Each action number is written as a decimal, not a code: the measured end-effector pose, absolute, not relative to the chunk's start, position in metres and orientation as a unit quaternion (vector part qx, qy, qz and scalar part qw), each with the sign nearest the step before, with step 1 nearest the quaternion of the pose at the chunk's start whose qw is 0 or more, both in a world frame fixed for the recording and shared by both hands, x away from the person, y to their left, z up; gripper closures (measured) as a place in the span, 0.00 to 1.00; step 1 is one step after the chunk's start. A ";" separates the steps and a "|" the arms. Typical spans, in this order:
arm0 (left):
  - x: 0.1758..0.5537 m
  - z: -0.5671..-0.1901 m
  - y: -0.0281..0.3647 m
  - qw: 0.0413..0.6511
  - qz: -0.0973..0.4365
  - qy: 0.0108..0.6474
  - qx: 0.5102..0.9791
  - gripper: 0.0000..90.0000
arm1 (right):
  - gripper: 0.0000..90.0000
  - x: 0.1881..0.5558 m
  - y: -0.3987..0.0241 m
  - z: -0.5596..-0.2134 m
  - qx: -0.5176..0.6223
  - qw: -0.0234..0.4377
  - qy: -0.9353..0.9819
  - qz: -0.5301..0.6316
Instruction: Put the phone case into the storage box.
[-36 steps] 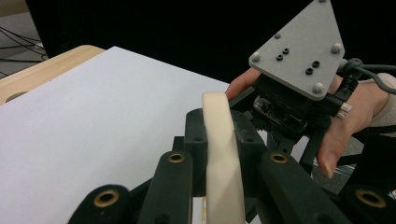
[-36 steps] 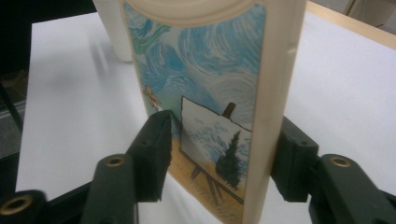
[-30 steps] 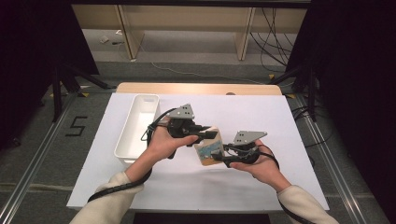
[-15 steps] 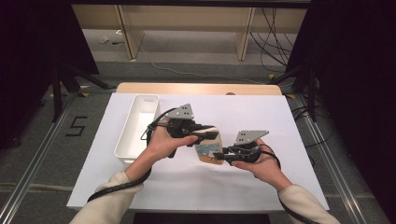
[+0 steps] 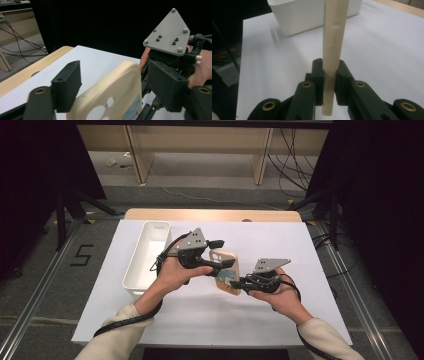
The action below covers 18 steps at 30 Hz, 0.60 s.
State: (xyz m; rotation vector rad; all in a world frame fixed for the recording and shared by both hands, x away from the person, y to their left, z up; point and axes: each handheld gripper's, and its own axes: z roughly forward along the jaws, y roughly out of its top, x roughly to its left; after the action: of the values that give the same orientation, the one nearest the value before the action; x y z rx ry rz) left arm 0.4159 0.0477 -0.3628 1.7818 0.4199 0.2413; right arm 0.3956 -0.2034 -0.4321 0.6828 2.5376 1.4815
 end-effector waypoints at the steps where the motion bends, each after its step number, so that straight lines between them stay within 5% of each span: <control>1: 0.415 -0.363 0.048 0.602 0.105 0.185 0.770 0.24 | 0.90 0.396 -0.204 -0.432 0.228 0.065 0.838 0.491; 18: 0.413 -0.367 0.048 0.572 0.147 0.249 0.767 0.00 | 0.90 0.397 -0.206 -0.430 0.277 0.107 0.816 0.496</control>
State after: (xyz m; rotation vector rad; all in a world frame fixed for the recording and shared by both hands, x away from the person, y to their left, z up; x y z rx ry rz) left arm 0.4128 0.0476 -0.3674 1.7989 0.5845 0.3442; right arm 0.3971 -0.2056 -0.4303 0.8150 2.4027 1.4611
